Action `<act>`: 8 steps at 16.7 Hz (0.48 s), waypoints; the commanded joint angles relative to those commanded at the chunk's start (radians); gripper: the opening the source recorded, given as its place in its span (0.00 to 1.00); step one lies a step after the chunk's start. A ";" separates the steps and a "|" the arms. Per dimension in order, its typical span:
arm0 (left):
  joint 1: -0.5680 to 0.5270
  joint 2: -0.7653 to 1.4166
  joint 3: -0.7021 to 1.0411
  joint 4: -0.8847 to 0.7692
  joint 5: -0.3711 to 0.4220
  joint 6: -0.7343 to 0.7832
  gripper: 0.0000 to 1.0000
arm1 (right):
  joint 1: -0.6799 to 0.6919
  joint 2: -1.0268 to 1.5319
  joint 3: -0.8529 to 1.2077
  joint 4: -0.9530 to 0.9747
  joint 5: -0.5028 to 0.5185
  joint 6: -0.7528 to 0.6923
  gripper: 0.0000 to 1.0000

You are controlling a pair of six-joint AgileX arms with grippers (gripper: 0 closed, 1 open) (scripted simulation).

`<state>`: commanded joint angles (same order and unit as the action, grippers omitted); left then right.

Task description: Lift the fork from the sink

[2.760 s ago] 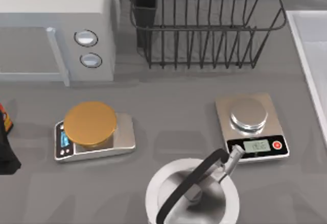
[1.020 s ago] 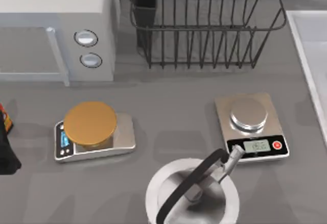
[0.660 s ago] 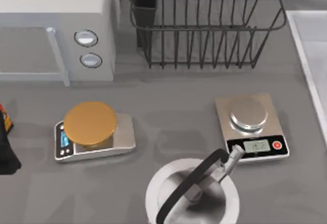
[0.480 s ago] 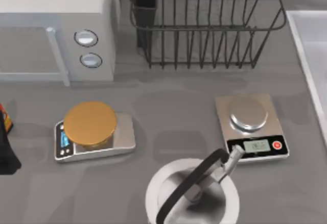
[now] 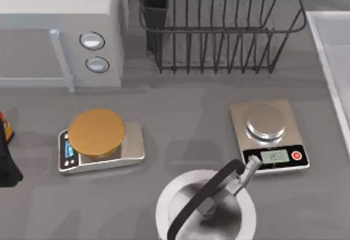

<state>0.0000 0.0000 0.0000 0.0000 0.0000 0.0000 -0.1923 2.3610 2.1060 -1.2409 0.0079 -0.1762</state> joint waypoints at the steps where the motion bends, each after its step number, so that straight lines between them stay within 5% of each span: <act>1: 0.000 0.000 0.000 0.000 0.000 0.000 1.00 | -0.003 0.041 0.035 -0.023 -0.001 -0.001 1.00; 8: 0.000 0.000 0.000 0.000 0.000 0.000 1.00 | -0.008 0.103 0.087 -0.059 -0.002 -0.002 1.00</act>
<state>0.0000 0.0000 0.0000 0.0000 0.0000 0.0000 -0.2004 2.4635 2.1931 -1.3003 0.0059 -0.1780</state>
